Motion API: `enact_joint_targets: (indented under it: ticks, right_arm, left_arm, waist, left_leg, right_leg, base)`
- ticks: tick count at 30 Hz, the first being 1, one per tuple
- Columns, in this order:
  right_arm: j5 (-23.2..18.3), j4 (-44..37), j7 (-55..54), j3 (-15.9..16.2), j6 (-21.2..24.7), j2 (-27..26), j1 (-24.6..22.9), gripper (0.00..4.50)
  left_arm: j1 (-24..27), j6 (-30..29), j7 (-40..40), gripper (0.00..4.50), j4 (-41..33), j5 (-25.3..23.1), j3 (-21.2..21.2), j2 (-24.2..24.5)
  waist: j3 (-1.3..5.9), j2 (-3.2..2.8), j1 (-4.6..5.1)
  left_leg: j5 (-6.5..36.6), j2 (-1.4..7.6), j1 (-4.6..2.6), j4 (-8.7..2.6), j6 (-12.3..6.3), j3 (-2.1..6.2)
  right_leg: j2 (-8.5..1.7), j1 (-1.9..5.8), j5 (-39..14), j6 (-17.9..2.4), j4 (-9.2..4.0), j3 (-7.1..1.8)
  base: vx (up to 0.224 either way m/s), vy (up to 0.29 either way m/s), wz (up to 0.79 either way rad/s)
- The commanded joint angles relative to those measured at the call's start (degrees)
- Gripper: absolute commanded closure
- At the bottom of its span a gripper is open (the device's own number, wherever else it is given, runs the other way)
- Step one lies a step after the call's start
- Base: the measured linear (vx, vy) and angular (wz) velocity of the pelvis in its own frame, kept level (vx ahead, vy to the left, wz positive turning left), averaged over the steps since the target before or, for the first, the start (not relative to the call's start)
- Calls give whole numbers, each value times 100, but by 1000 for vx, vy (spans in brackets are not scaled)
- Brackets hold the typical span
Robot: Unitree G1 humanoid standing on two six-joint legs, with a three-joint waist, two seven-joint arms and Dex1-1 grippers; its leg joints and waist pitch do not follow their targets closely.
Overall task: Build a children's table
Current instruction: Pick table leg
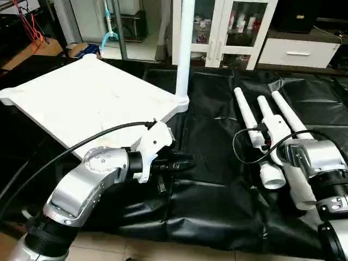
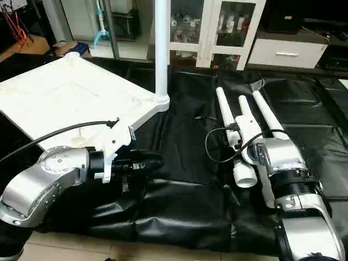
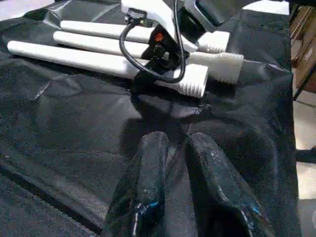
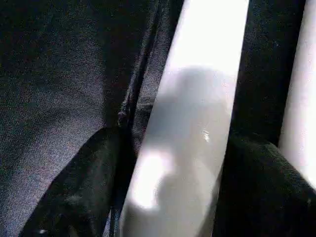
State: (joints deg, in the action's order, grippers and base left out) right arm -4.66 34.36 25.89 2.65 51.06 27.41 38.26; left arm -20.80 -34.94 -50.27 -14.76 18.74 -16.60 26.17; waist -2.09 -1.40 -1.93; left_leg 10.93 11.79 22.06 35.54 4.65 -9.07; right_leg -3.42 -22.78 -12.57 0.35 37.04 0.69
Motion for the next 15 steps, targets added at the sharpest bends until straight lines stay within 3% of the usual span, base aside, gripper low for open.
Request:
enact_joint_targets:
  ticks: [1, 8, 15]
  right_arm:
    - [-9, 22, -112, -127, 0, -11, -3, 141]
    - [-66, 0, -142, -248, -42, -18, 17, 216]
    - [-38, -148, -269, -313, -43, -77, -49, 257]
  left_arm:
    - [-124, 66, 11, 361, 87, 36, 77, -21]
    - [-175, 99, 13, 361, 151, 35, 126, -34]
    - [-183, 152, 8, 361, 173, 76, 235, -34]
  waist:
    - [370, 50, 3]
    - [376, 38, 3]
    - [368, 29, 13]
  left_leg:
    - [353, -3, -97, -334, 20, -94]
    - [348, -3, -97, -332, 18, -95]
    - [429, 0, -103, -339, 46, -95]
  right_leg:
    - [-197, 333, 426, -1459, -373, -111]
    - [-196, 332, 502, -1469, -370, -112]
    - [-194, 326, 403, -1471, -382, -110]
  base:
    - [0, 0, 0]
    - [0, 0, 0]
    - [0, 0, 0]
